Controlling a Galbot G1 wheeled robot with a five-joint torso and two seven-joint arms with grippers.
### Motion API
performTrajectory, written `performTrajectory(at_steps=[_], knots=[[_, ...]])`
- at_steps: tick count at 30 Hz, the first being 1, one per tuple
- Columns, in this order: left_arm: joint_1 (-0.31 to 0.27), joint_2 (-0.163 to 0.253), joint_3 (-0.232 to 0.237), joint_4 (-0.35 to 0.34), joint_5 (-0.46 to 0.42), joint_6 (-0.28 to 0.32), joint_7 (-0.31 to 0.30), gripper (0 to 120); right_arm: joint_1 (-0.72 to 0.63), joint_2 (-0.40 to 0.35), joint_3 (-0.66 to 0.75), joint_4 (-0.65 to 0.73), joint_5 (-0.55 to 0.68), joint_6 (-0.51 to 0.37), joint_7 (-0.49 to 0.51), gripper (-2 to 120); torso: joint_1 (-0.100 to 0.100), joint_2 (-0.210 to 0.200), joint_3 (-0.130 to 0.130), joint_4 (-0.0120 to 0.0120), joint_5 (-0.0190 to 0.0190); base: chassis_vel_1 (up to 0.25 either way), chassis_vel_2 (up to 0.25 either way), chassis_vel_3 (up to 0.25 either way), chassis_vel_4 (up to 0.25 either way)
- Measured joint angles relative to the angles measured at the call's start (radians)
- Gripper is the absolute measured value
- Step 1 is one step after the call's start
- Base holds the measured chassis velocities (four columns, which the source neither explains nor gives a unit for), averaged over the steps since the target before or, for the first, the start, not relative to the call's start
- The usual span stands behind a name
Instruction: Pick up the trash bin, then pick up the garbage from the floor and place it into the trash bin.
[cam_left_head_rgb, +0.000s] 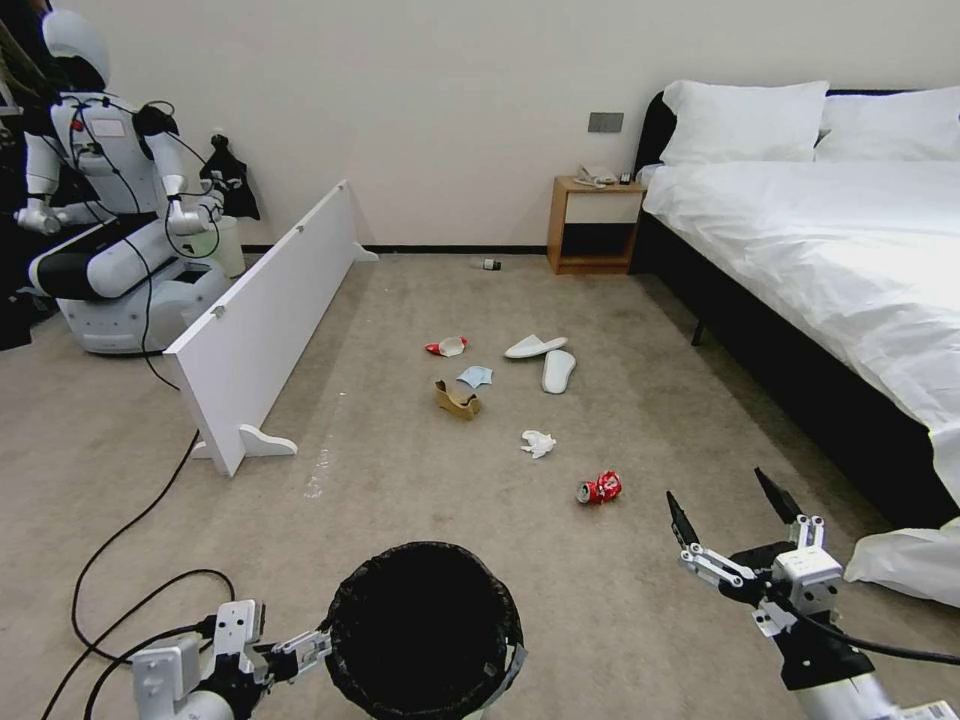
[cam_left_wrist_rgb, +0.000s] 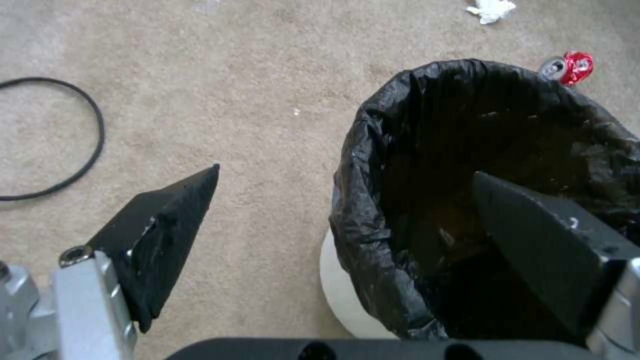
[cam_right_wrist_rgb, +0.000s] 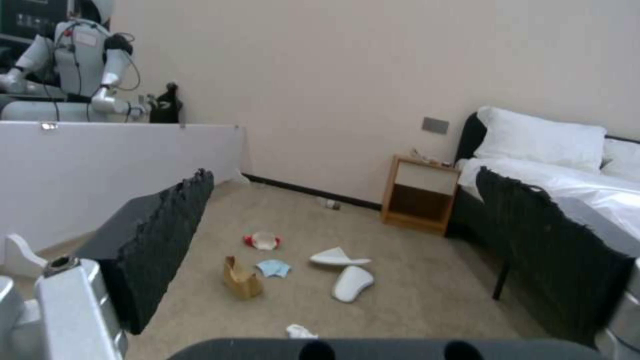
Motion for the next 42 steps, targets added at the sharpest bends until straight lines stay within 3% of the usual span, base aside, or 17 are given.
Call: performTrajectory(at_steps=[16, 22, 29, 42], knots=[[-0.075, 0.011, 0.011, 0.098, -0.056, 0.011, -0.001, 100, -0.015, 0.018, 0.001, 0.004, -0.018, 0.001, -0.005, 100, 0.0, 0.0, 0.0, 0.0, 0.0, 0.0, 0.0, 0.0, 0.0], [-0.136, 0.01, 0.065, 0.18, -0.064, 0.011, 0.001, 100, -0.026, 0.025, 0.007, 0.012, -0.026, 0.001, -0.007, 100, 0.0, 0.0, 0.0, -0.0001, -0.0001, 0.0, 0.0, 0.0, 0.0], [-0.168, 0.008, 0.103, 0.212, -0.077, 0.011, -0.003, 99, -0.034, 0.026, 0.017, 0.022, -0.026, 0.001, -0.008, 100, 0.0, 0.0, 0.0, 0.0, 0.0, 0.0, 0.0, 0.0, 0.0], [-0.184, 0.006, 0.111, 0.247, -0.079, 0.01, -0.01, 99, -0.04, 0.028, 0.018, 0.034, -0.027, 0.001, -0.011, 100, 0.0, 0.0, 0.0, 0.0, 0.0, 0.0, 0.0, 0.0, 0.0]])
